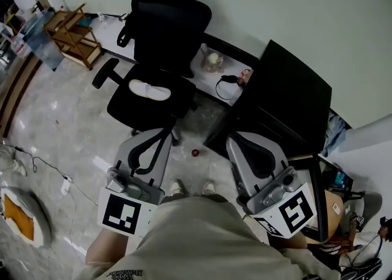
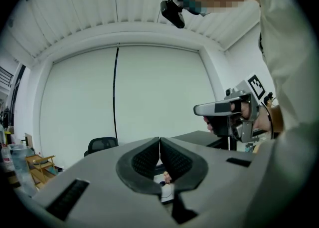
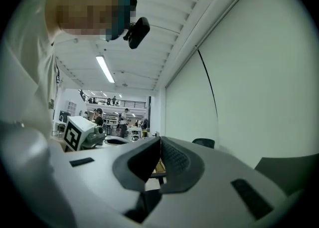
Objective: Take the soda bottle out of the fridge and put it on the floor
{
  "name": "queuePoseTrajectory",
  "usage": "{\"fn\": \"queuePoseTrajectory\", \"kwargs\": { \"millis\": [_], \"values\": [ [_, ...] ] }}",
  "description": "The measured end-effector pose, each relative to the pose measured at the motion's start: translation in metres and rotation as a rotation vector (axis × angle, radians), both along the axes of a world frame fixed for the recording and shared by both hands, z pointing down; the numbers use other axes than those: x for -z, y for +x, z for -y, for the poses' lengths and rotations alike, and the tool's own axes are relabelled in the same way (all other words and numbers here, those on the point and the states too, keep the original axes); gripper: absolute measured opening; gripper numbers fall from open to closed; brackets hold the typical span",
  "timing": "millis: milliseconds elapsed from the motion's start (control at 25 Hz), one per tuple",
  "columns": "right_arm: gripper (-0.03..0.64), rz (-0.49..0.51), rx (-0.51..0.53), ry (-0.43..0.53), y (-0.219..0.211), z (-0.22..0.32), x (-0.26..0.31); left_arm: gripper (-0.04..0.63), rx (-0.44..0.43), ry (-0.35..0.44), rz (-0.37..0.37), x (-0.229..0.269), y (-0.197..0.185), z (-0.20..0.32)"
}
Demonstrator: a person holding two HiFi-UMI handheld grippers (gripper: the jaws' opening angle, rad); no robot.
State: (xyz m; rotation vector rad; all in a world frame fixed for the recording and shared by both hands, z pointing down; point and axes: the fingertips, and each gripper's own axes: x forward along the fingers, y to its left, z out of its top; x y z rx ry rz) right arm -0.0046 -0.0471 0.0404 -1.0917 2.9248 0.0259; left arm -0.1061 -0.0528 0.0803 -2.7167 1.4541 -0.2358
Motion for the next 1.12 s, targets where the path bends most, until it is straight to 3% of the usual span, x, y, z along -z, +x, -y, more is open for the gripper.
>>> {"fn": "queuePoseTrajectory", "kwargs": {
  "millis": [160,400,640,1120],
  "values": [
    [-0.003,-0.031,0.008,0.006,0.001,-0.003,-0.003,0.006,-0.011,0.009,0.049,0.001,0.005,-0.003],
    [-0.004,-0.063,-0.019,0.000,0.012,0.003,-0.010,0.006,-0.014,-0.016,0.060,-0.005,0.012,0.000],
    [-0.003,0.000,-0.009,-0.003,0.022,0.010,-0.005,0.006,0.017,0.024,0.034,0.004,0.013,0.010],
    [-0.003,-0.026,-0.053,0.027,0.036,0.018,-0.005,0.006,0.016,0.023,0.044,0.002,0.023,0.017]
  ]
}}
